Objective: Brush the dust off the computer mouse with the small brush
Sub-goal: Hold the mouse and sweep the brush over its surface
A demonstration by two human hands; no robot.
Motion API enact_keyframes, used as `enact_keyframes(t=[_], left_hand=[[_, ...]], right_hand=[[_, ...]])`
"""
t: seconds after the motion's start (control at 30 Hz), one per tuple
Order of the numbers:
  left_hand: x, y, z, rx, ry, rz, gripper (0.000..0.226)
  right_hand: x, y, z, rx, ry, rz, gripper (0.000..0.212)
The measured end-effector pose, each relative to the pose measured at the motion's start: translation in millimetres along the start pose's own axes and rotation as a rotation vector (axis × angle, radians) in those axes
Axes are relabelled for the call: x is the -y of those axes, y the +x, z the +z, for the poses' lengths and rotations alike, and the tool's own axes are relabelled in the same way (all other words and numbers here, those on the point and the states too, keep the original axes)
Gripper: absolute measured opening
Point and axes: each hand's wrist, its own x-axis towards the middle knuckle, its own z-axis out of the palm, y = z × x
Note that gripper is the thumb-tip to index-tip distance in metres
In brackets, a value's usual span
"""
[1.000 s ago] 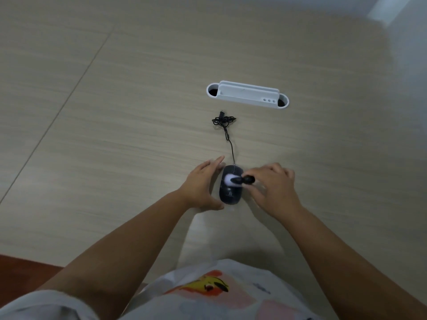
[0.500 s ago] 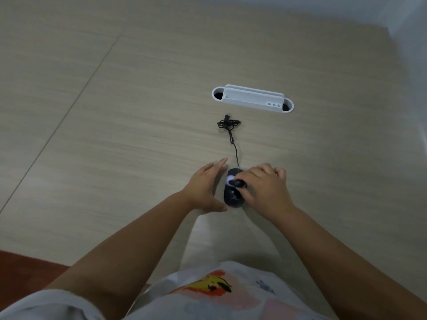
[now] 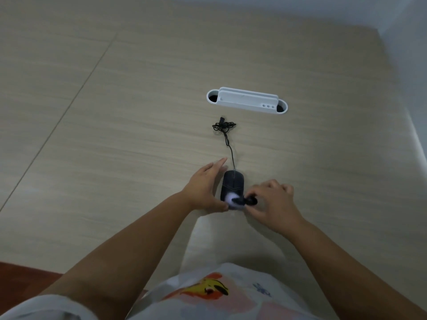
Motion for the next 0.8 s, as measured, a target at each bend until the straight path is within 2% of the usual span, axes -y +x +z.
enact_keyframes(t=[0.1, 0.2, 0.3, 0.37, 0.43, 0.5, 0.53, 0.67, 0.7, 0.73, 0.8], left_hand=[[-3.8, 0.1, -1.5, 0.015, 0.009, 0.003, 0.139], [-3.3, -0.4, -1.2, 0.024, 0.021, 0.004, 0.137], [-1.9, 1.2, -1.1, 0.026, 0.022, 0.006, 0.136], [-3.7, 2.0, -2.5, 0.033, 0.029, 0.014, 0.136], [-5.1, 3.3, -4.3, 0.037, 0.035, 0.03, 0.136], [-4.5, 4.4, -4.5, 0.034, 0.031, 0.044, 0.137], [-3.9, 4.6, -4.3, 0.035, 0.033, 0.041, 0.137], [-1.3, 5.0, -1.8, 0.036, 0.026, 0.016, 0.139], [-0.7, 5.0, -1.4, 0.035, 0.022, 0.013, 0.139], [-0.3, 5.2, -1.2, 0.033, 0.023, 0.015, 0.139], [-0.1, 6.3, -0.5, 0.028, 0.031, 0.027, 0.139]], right_hand=[[-9.5, -9.7, 4.9, 0.064, 0.047, 0.004, 0.014], [-15.2, -2.4, 4.4, -0.092, 0.008, 0.118, 0.015], [-15.7, 8.5, 1.1, -0.23, 0.094, 0.281, 0.014], [-17.8, 11.3, 0.1, -0.177, 0.184, 0.29, 0.016], [-21.0, 10.1, -0.4, -0.012, 0.294, 0.232, 0.02], [-26.1, 9.3, 0.9, 0.105, 0.321, 0.202, 0.016], [-28.1, 10.5, 1.6, 0.095, 0.317, 0.223, 0.017], [-35.1, 20.2, 1.6, -0.196, 0.337, 0.43, 0.016], [-34.6, 22.4, -0.6, -0.216, 0.355, 0.446, 0.016], [-34.8, 23.9, -3.0, -0.18, 0.412, 0.436, 0.016], [-34.5, 24.2, -8.1, 0.015, 0.581, 0.384, 0.017]])
